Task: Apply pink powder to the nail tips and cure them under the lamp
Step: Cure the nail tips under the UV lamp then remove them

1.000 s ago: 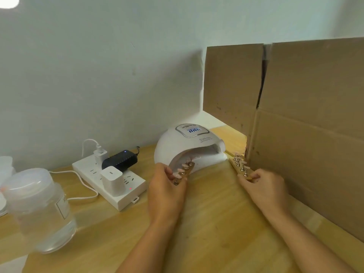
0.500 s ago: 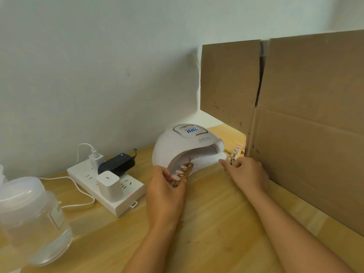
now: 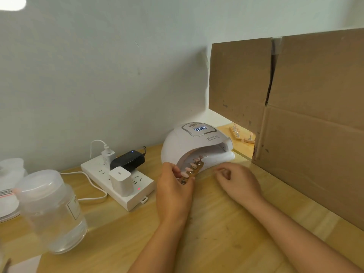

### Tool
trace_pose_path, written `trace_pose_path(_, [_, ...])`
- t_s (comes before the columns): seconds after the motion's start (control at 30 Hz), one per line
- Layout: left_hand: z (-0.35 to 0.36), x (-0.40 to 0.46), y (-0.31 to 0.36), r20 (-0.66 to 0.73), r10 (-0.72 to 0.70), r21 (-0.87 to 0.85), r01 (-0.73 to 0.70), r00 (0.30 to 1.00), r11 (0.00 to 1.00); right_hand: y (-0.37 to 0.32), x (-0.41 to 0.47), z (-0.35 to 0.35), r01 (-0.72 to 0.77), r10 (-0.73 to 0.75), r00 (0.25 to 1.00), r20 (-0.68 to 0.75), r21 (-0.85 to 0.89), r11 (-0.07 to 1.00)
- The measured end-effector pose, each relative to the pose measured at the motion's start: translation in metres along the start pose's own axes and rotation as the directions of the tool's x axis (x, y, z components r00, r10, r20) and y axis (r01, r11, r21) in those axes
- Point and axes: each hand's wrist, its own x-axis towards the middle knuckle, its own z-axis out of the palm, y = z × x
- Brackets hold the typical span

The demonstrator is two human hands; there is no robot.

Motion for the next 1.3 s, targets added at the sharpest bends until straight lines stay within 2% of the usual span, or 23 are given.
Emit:
trace_pose_path(0.1, [-0.001, 0.000, 0.001, -0.004, -0.003, -0.076, 0.002, 1.000, 0.997, -0.016, -0.002, 0.004, -0.070, 0.049, 0.992, 0.113, 0.189, 0.979])
trace_pose_path(0.17, [-0.001, 0.000, 0.002, -0.004, 0.000, -0.126, -0.001, 1.000, 0.992, -0.024, 0.003, -0.002, -0.227, 0.161, 0.966, 0.202, 0.361, 0.905])
trace_pose_path(0.23, [-0.002, 0.001, 0.003, 0.001, 0.010, -0.157, -0.010, 1.000, 0.987, -0.028, 0.008, -0.010, -0.435, 0.284, 0.895, 0.344, 0.535, 0.724])
trace_pose_path(0.3, [-0.003, 0.002, 0.003, 0.012, 0.023, -0.167, -0.021, 1.000, 0.986, -0.028, 0.010, -0.015, -0.562, 0.349, 0.827, 0.440, 0.637, 0.528])
trace_pose_path(0.4, [-0.003, 0.004, 0.002, 0.043, 0.043, -0.157, -0.035, 0.998, 0.987, -0.025, 0.011, -0.015, -0.605, 0.371, 0.787, 0.492, 0.734, 0.308])
trace_pose_path(0.5, [-0.002, 0.003, 0.003, 0.072, 0.076, -0.159, -0.064, 0.995, 0.985, -0.021, 0.012, -0.016, -0.594, 0.386, 0.779, 0.494, 0.778, 0.204])
trace_pose_path(0.63, [-0.002, 0.002, 0.005, 0.083, 0.126, -0.151, -0.113, 0.988, 0.982, -0.015, 0.018, -0.018, -0.581, 0.470, 0.756, 0.454, 0.797, 0.165])
trace_pose_path(0.83, [-0.006, 0.006, 0.001, -0.013, 0.177, -0.071, -0.177, 0.984, 0.982, -0.002, 0.031, -0.025, -0.548, 0.611, 0.711, 0.347, 0.818, 0.174])
trace_pose_path(0.93, [-0.005, 0.008, -0.003, 0.006, 0.161, -0.008, -0.161, 0.987, 0.987, -0.005, 0.043, -0.018, -0.581, 0.582, 0.705, 0.405, 0.800, 0.147])
trace_pose_path(1.0, [-0.003, 0.008, -0.005, 0.040, 0.107, -0.028, -0.106, 0.993, 0.994, -0.010, 0.052, -0.009, -0.610, 0.531, 0.712, 0.459, 0.779, 0.144])
trace_pose_path(1.17, [-0.001, 0.007, -0.009, 0.081, 0.086, -0.024, -0.084, 0.993, 0.996, -0.028, 0.080, 0.008, -0.669, 0.492, 0.704, 0.511, 0.710, 0.220])
trace_pose_path(1.23, [-0.001, 0.008, -0.010, 0.078, 0.076, -0.024, -0.074, 0.994, 0.997, -0.031, 0.087, 0.013, -0.663, 0.503, 0.714, 0.487, 0.700, 0.264])
trace_pose_path(1.3, [-0.001, 0.008, -0.010, 0.071, 0.070, -0.023, -0.069, 0.995, 0.997, -0.028, 0.091, 0.016, -0.618, 0.506, 0.757, 0.414, 0.705, 0.348])
